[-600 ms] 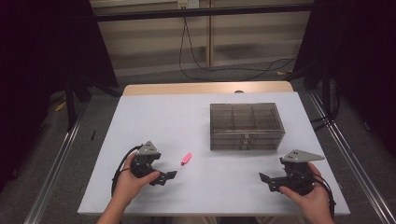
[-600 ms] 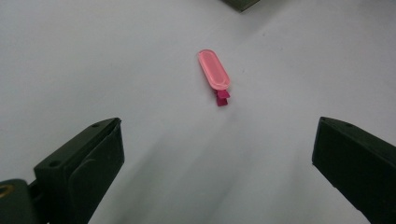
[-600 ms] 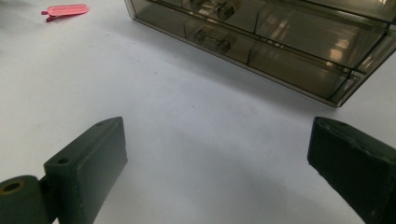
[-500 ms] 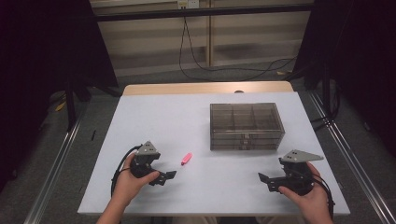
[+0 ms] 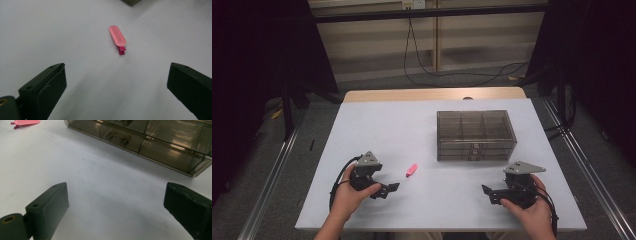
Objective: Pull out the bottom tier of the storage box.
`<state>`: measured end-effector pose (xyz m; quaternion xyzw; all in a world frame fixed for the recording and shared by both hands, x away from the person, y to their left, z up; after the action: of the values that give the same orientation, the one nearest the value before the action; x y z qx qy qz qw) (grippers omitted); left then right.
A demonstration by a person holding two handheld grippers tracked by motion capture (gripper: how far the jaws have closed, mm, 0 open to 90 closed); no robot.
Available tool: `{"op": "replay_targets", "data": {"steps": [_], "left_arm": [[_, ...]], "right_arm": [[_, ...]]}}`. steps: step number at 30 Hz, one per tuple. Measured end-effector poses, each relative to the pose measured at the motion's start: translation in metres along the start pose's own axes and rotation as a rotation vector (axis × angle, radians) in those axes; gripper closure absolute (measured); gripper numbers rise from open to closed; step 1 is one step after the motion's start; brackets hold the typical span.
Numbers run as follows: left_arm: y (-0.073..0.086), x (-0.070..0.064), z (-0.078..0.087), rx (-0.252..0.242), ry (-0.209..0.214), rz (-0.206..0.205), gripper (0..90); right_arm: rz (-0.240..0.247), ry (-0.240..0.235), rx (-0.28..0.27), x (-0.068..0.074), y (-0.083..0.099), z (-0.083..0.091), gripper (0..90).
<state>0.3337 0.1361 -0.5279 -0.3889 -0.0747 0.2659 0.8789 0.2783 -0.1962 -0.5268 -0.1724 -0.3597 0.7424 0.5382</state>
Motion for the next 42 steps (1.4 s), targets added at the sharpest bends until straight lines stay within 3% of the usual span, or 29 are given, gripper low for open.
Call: {"op": "replay_targets", "data": {"steps": [4, 11, 22, 31, 42], "left_arm": [[0.002, 0.001, 0.001, -0.001, -0.004, 0.004, 2.5], [0.002, 0.002, 0.000, 0.001, -0.004, 0.008, 2.7], [-0.003, 0.004, 0.001, -0.021, -0.002, 0.011, 2.8], [-0.001, 0.004, 0.002, -0.009, -0.006, 0.009, 2.8], [0.002, 0.006, 0.006, -0.018, -0.016, 0.025, 2.8]], "right_arm": [[0.032, 0.003, 0.018, 0.008, 0.001, -0.006, 5.6], [0.048, 0.004, 0.027, 0.013, -0.001, -0.010, 5.7], [0.034, 0.033, 0.008, 0.014, -0.013, -0.012, 6.1], [0.034, 0.053, 0.004, 0.015, -0.015, -0.015, 6.7], [-0.006, 0.071, -0.021, 0.019, -0.019, -0.025, 7.9]]}}
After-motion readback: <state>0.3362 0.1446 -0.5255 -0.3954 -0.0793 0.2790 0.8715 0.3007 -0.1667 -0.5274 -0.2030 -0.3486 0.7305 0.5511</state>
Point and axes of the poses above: each handheld gripper's, and its own axes: z roughly backward along the jaws, y roughly out of its underside, x roughly to its left, the point moved 10 cm from there along -z, roughly forward along the jaws, and after that the axes turned 6 degrees about -z, right-handed, at the moved point
